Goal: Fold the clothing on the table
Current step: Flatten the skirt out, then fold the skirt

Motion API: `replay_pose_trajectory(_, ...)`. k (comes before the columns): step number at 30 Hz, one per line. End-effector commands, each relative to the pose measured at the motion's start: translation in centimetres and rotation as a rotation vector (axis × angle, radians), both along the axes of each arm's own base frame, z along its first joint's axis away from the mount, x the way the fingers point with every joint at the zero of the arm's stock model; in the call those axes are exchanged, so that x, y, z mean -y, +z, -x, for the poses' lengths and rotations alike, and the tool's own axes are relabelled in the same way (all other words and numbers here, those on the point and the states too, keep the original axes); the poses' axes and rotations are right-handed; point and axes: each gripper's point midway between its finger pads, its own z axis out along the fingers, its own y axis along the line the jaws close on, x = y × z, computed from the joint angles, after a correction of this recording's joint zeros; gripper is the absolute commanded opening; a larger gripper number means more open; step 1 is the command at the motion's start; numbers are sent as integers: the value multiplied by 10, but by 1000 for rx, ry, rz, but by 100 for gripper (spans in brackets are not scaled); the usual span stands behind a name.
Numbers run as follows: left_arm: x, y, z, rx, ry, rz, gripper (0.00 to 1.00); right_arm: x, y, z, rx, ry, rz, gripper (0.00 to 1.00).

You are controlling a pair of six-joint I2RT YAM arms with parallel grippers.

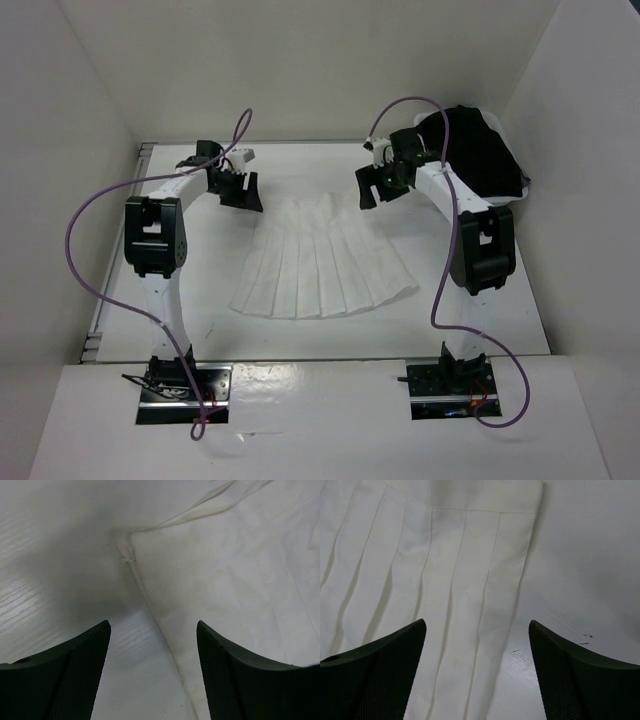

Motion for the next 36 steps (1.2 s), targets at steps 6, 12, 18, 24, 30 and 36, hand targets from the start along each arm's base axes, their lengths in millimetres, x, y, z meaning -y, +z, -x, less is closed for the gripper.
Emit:
replay_pose_trajectory(6, 6, -1, -22, 19, -14, 61, 76, 5, 15, -10, 31, -16, -49, 87)
replay_pose_trajectory(12, 9, -3, -28, 27, -32, 75, 75, 7, 18, -6, 32, -21, -42, 87)
replay_pose_trajectory(18, 9, -13, -29, 7, -31, 75, 62, 7, 19, -4, 36, -8, -44, 87)
replay_pose_trajectory(24, 14, -12, -40, 18, -41, 75, 62, 7, 19, -4, 36, -8, -44, 86)
replay_pose_trajectory(30, 20, -17, -44, 2, -51, 75, 62, 7, 19, -4, 40, -1, -40, 86)
replay_pose_trajectory(36, 29, -21, -45, 6, -82, 68, 50, 7, 18, -2, 31, -1, -38, 86)
